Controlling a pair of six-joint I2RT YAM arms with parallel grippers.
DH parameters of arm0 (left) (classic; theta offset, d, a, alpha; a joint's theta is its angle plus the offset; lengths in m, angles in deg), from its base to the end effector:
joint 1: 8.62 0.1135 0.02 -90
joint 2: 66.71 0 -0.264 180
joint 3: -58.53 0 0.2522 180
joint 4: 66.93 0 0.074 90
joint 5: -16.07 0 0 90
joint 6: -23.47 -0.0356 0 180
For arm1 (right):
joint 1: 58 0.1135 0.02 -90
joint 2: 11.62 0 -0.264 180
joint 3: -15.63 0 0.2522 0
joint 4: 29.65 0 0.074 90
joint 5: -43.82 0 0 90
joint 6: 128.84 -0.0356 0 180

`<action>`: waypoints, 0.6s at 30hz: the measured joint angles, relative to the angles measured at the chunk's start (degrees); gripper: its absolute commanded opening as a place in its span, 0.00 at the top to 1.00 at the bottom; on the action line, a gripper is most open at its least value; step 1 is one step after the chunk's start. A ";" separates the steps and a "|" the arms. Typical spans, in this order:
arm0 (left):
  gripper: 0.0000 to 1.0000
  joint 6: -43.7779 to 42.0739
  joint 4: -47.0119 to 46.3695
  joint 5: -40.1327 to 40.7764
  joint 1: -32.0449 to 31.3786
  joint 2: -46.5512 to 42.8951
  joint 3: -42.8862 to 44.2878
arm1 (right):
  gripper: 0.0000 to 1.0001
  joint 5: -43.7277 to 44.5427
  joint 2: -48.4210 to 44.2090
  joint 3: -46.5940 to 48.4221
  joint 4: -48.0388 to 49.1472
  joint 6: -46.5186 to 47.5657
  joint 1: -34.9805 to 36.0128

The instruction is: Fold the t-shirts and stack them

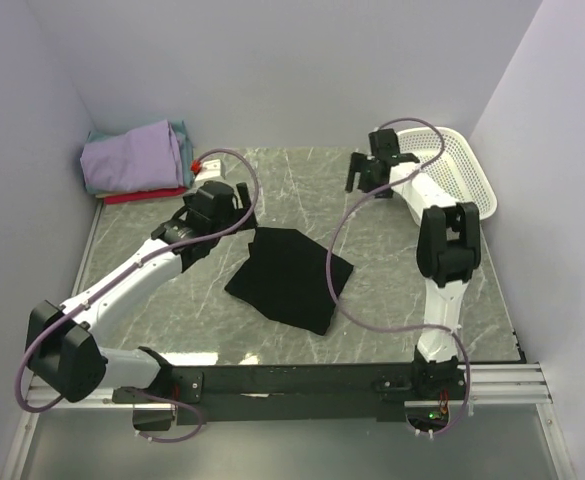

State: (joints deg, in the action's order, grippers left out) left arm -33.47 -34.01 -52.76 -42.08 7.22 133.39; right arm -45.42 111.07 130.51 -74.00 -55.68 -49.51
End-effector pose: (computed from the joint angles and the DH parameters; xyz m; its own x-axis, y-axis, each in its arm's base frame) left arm 0.2490 -0.1492 0.3145 -0.5115 -0.2717 -0.8152 -0.0244 0.9529 -0.3023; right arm 0.4745 0.0704 0.2149 -0.7880 0.1753 -0.5902 0.0927 0.9815 0.1677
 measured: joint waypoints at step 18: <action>0.00 18.78 9.51 17.97 10.86 -5.11 -1.97 | 0.11 -6.23 -44.87 -34.73 1.64 4.92 30.34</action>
State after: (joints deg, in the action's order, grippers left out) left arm -14.70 -24.50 -34.79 -31.21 2.11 131.43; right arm -51.65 66.20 95.78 -72.36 -50.77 -19.17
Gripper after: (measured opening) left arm 0.995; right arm 0.889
